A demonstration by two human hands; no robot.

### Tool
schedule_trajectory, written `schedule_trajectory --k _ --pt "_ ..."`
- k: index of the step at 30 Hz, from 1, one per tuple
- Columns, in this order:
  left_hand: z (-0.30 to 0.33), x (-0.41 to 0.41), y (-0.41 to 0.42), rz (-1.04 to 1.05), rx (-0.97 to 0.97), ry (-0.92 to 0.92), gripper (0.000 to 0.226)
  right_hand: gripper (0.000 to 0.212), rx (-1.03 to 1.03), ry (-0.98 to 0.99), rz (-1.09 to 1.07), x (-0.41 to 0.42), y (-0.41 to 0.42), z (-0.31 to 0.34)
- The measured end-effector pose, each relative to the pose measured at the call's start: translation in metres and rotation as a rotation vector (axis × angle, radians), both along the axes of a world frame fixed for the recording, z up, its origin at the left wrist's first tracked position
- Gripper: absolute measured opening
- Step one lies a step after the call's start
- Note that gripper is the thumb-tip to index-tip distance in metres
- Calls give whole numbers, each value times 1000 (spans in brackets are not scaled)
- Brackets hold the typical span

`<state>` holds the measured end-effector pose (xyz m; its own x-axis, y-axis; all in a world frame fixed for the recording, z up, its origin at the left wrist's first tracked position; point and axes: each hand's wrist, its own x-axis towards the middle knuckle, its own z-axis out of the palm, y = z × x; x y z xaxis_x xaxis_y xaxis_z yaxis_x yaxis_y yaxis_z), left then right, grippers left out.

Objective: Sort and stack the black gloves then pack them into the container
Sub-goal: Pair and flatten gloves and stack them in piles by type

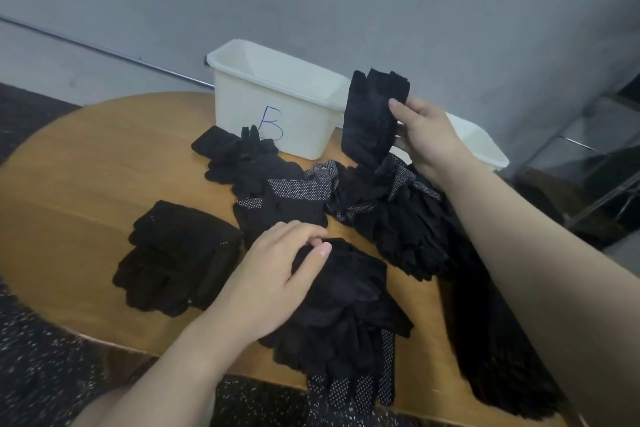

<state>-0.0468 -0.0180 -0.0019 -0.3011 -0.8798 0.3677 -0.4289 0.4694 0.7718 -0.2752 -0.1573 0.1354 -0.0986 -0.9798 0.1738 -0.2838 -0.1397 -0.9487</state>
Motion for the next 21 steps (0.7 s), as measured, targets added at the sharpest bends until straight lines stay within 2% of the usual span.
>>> schedule_trajectory --k 2,5,7,9,12,13,15,21 --pt "1 -2 3 25 5 65 31 29 20 -71 46 6 18 11" --pt "3 -6 8 114 -37 212 21 22 29 -178 127 17 51 24" --pt "5 -8 11 169 -22 329 21 30 40 -240 165 23 74 27" --pt "7 -10 12 155 117 491 29 28 59 -302 188 29 95 25" --pt "10 -11 12 64 310 688 53 25 102 -362 184 35 121 12" --pt "11 -11 12 23 346 747 56 30 116 -374 183 36 128 7" --pt "14 -10 14 -54 395 843 47 36 141 -401 199 36 137 -6" --pt "16 -10 13 7 413 818 28 30 170 -431 99 35 153 -42"
